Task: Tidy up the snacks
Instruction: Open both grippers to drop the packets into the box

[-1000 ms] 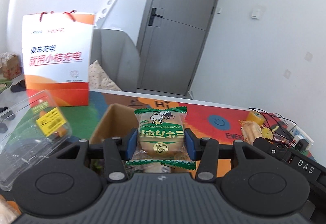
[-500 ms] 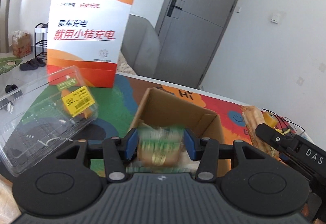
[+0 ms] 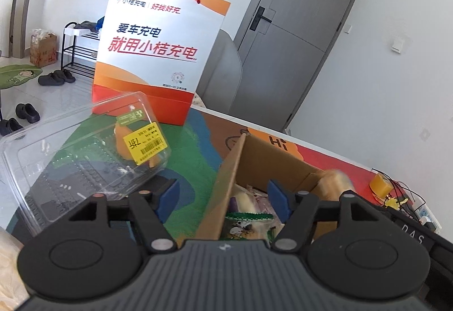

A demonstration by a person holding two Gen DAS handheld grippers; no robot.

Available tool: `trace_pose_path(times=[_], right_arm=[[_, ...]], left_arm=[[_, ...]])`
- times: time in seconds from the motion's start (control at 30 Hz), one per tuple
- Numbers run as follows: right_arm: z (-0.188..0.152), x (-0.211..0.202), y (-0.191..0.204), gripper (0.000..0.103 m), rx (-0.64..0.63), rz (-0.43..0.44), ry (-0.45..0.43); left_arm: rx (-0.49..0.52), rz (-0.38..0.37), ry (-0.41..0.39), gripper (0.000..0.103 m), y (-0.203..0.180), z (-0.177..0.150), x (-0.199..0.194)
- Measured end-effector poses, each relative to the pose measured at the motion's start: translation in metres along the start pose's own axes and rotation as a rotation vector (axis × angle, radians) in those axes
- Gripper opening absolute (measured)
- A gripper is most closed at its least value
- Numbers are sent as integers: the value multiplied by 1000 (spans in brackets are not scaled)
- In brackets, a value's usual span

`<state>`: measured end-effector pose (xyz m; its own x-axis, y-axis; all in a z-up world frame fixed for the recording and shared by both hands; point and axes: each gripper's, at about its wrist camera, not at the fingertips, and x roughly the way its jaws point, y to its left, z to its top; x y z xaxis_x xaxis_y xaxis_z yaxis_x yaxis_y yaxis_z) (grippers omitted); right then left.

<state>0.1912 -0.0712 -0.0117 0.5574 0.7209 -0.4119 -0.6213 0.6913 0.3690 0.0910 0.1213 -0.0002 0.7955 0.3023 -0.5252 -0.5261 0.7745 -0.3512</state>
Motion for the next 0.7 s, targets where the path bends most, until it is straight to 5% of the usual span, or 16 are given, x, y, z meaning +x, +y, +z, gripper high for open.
trace_pose_path(times=[0.37,0.7], right_arm=[[-2,-16,1,54,-45,-49,9],[2,-43,-18,77,-30,-89,7]], left_arm=[[31,15,1,93,13,-3,-11],[96,-19,10,100,-6,-11,-19]])
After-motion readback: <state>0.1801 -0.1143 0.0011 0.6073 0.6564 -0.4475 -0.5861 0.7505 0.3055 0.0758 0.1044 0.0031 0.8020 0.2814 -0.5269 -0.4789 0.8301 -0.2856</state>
